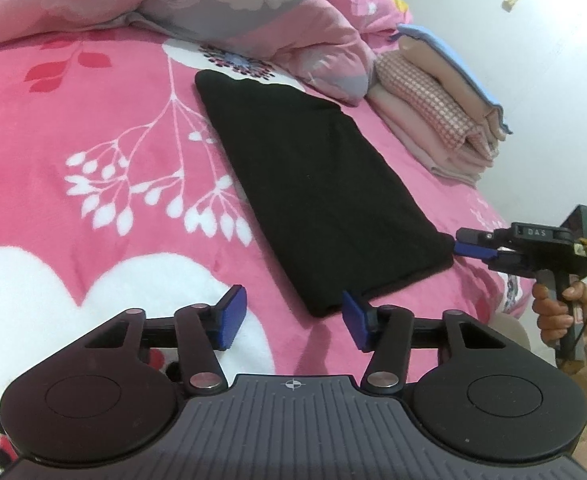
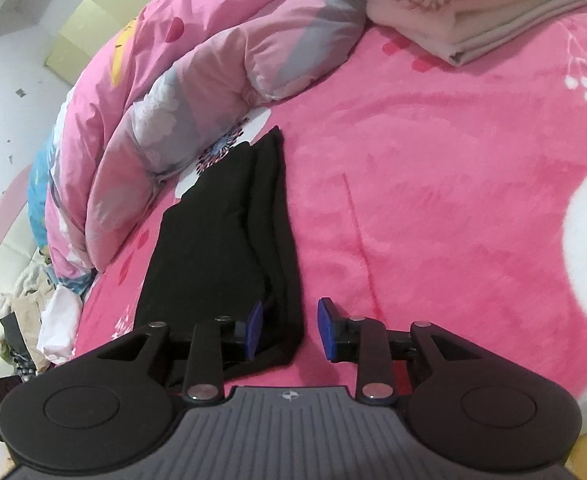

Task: Fold clothes
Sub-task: 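Pinch the folded shirt's edge with both grippers, then open them to flatten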

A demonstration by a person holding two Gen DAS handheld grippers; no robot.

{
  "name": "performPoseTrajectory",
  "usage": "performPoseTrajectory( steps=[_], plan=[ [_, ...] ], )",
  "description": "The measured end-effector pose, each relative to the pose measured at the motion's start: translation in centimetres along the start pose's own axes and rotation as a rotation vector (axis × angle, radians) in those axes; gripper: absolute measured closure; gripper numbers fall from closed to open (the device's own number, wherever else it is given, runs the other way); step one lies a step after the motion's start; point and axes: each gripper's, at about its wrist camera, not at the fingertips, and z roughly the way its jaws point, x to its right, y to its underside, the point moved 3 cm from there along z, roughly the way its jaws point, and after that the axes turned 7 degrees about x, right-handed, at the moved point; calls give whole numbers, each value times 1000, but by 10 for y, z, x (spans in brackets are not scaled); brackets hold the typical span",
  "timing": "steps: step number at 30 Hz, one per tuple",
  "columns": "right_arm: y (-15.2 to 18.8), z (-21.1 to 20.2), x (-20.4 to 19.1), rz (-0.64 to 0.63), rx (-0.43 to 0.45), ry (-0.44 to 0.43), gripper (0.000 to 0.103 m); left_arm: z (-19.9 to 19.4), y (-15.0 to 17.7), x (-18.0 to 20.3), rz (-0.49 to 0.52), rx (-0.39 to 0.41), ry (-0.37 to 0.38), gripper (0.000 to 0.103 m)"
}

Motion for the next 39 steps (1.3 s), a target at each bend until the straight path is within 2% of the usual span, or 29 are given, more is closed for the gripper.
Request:
performPoseTrajectory(
  steps=[8, 11, 13, 16, 17, 19, 21, 27, 30, 33, 36, 37, 39],
  plan=[
    [7, 8, 8, 103, -32, 2, 66, 8, 0, 0, -75, -18, -28, 54],
    [8, 13, 6, 115, -25, 5, 66, 11, 0, -1, -103, -25, -39, 64],
    [12, 14, 0, 73, -23, 14, 67, 12, 1, 4, -82, -29, -60, 74],
    [20, 14, -12, -18, -24, 33, 75, 14, 4, 13, -42, -33, -90, 90],
    [21, 14, -14, -36, -22, 37, 84, 15, 5, 16, -35, -33, -96, 94],
    [23, 14, -18, -59, -15, 41, 92, 15, 7, 21, -21, -29, -106, 100],
    [23, 10, -20, -63, -4, 35, 95, 13, 6, 24, -15, -22, -109, 101],
    [18, -25, -34, -57, 21, -49, 97, -22, -4, 22, -88, 1, -4, 102],
    [24, -39, -38, -58, 1, -59, 97, -30, 4, 23, -76, -41, 15, 102],
    [33, -41, -30, -49, -40, -20, 96, -27, 16, 24, -51, -96, 5, 101],
    [40, -35, -18, -31, -101, 50, 91, -18, 24, 21, -7, -127, -51, 98],
    [38, -36, -17, -33, -95, 65, 89, -20, 24, 19, -3, -116, -56, 96],
    [33, -42, -18, -46, -59, 75, 77, -27, 20, 18, 1, -82, -48, 94]
  ],
)
